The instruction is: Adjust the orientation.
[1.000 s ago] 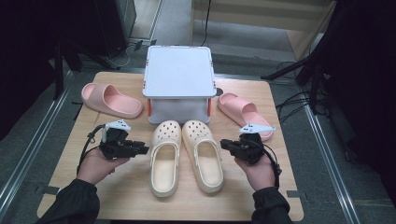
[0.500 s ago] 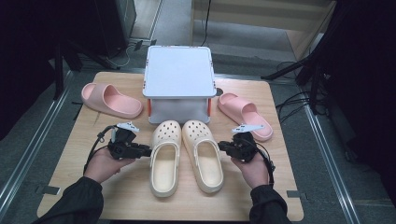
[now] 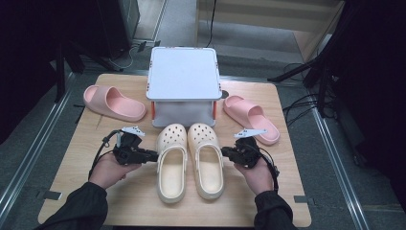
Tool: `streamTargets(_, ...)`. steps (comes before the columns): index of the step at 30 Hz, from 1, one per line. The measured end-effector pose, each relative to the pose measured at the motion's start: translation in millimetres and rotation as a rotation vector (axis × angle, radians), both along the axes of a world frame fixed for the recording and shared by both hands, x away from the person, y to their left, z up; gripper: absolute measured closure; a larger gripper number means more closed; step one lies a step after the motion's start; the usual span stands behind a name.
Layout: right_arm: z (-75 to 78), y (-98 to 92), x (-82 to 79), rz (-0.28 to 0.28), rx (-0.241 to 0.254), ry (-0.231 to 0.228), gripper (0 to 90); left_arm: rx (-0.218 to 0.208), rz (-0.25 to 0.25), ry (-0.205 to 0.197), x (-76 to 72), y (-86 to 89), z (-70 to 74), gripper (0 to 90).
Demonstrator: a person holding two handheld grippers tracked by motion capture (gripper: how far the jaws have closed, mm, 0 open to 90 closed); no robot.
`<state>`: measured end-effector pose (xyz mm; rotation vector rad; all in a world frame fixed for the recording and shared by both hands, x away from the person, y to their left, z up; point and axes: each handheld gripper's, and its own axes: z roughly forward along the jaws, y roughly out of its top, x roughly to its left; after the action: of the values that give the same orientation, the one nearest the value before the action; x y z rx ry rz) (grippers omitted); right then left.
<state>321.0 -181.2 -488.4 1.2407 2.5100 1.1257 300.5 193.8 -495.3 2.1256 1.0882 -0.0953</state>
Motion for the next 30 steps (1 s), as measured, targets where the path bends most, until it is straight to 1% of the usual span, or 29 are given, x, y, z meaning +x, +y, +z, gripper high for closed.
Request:
streamTargets(7,-0.6,1.4,-0.3,0.004,0.005,-0.001,82.9,-0.004,-0.033,0.004,-2.0,-7.0,-0.3,72.3)
streamTargets(8,-0.6,1.5,-0.6,0.000,0.009,0.003,82.9,-0.014,-0.042,0.013,-2.1,-8.9,-1.0,72.3)
streamTargets(10,-0.8,1.6,-0.7,-0.001,0.014,0.004,82.9,-0.022,-0.048,0.020,-1.5,-10.1,-2.0,71.8)
streamTargets(12,-1.5,1.5,-0.6,0.002,0.019,0.005,82.8,-0.023,-0.049,0.019,-1.3,-10.2,-2.0,71.8)
streamTargets(15,-1.5,0.4,-0.2,0.000,0.017,0.001,81.7,-0.019,-0.045,0.017,-1.2,-9.0,-1.7,70.5)
streamTargets(16,-1.1,-0.4,0.1,-0.001,0.018,-0.007,81.0,-0.011,-0.033,0.007,-0.4,-7.3,-0.3,70.5)
streamTargets(17,-1.1,-0.4,0.1,-0.001,0.018,-0.007,81.0,-0.011,-0.033,0.007,-0.4,-7.3,-0.3,70.6)
streamTargets(18,2.1,-2.8,-0.5,-0.013,0.039,-0.017,80.1,-0.012,-0.025,0.009,0.4,-6.0,0.6,72.0)
streamTargets(19,4.4,-4.3,-1.6,-0.019,0.048,-0.023,79.8,-0.017,-0.017,0.019,1.1,-4.5,1.6,73.8)
streamTargets(21,9.0,-6.5,-4.4,-0.025,0.075,-0.034,78.6,-0.027,0.002,0.014,1.5,-0.4,4.9,77.4)
streamTargets(23,11.0,-6.8,-6.3,-0.024,0.079,-0.042,78.1,-0.029,0.006,0.012,1.7,1.2,6.5,78.1)
streamTargets(25,15.3,-5.7,-11.0,-0.013,0.089,-0.054,77.0,-0.038,0.016,0.005,2.1,3.9,9.6,79.2)
streamTargets(26,18.4,-4.1,-15.0,-0.008,0.093,-0.066,77.0,-0.041,0.022,-0.007,2.6,6.5,12.5,79.4)
streamTargets(27,18.4,-4.1,-15.0,-0.008,0.093,-0.066,77.0,-0.041,0.022,-0.007,2.6,6.5,12.5,79.5)
streamTargets(28,22.1,-3.0,-19.2,0.000,0.105,-0.071,74.6,-0.043,0.029,-0.016,2.7,7.9,14.9,79.4)
streamTargets(30,25.4,-1.9,-23.3,0.003,0.117,-0.074,73.6,-0.040,0.032,-0.020,3.1,9.1,16.9,79.2)
